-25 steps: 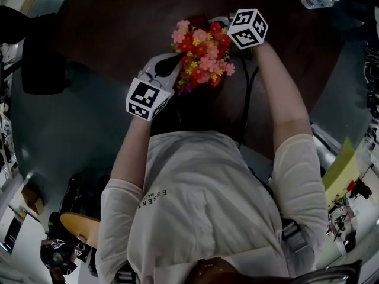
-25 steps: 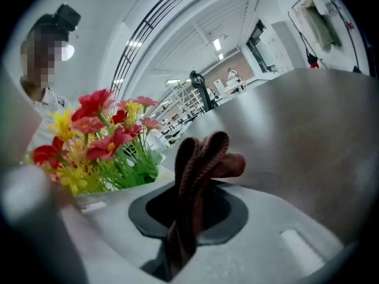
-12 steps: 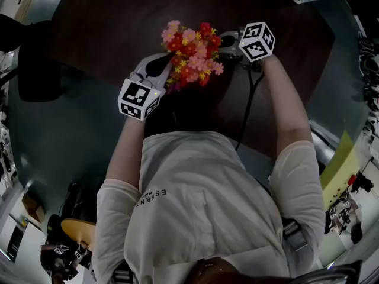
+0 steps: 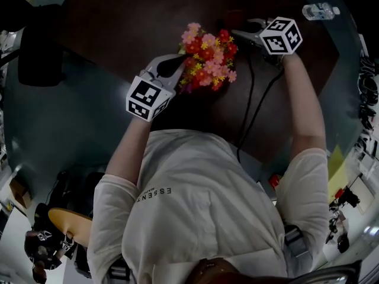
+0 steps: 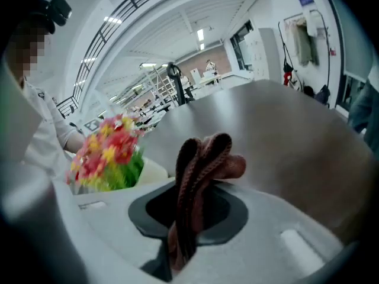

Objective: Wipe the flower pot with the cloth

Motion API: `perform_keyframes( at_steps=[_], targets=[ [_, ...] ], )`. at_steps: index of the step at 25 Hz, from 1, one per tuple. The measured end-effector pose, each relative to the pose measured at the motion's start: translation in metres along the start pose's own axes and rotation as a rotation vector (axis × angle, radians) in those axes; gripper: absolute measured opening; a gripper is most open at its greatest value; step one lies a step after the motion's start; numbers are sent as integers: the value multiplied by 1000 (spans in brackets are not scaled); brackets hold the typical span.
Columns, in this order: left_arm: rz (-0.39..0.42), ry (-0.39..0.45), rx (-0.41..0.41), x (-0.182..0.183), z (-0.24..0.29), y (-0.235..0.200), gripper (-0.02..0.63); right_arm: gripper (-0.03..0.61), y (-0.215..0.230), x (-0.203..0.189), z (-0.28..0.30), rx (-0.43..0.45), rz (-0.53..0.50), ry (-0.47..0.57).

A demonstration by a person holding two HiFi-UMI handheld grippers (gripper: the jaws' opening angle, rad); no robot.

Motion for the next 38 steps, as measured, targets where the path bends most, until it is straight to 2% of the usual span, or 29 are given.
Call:
perform_keyframes(
  at_steps=[2, 4, 7, 10, 14, 18, 23, 26, 29, 38],
  targets=[
    [-30, -7, -8, -2, -3, 4, 12, 46, 5, 40, 9, 10, -32, 42],
    [-54, -14, -11, -5, -6, 4, 12, 46, -1, 79, 29, 77, -87, 47],
    [-65, -12, -22, -11, -5, -2, 12, 46, -18, 126, 65, 223, -216, -6],
    [-72, 2, -20, -13, -5, -3, 11, 46, -41, 152, 99, 391, -272, -78],
    [-92, 17, 9, -14, -7, 0, 12, 46, -84, 160, 140, 634, -329, -197],
    [-120, 31, 21, -15, -8, -3, 11, 46, -128, 149, 165, 865, -374, -343],
    [-144, 21, 5, -15, -8, -8, 11, 46, -150, 135, 178, 1003, -368, -432],
    [-126, 15, 10, -14, -8, -8, 11, 46, -150, 125, 181, 1016, -372, -491],
    [-132, 18, 11, -15, -9, -8, 11, 46, -136, 115, 180, 950, -384, -519],
    [-135, 3, 24, -14, -7, -8, 11, 46, -82, 105, 145, 760, -251, -389]
  ],
)
Point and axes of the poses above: the fingertips, and each gripper's own axes: z forward along the fingers, y to its right, x out of its top, the point moved 7 cm from there along -z, backward along the fingers, and after that the axes turned 3 degrees about -x, right-handed, at the moved point
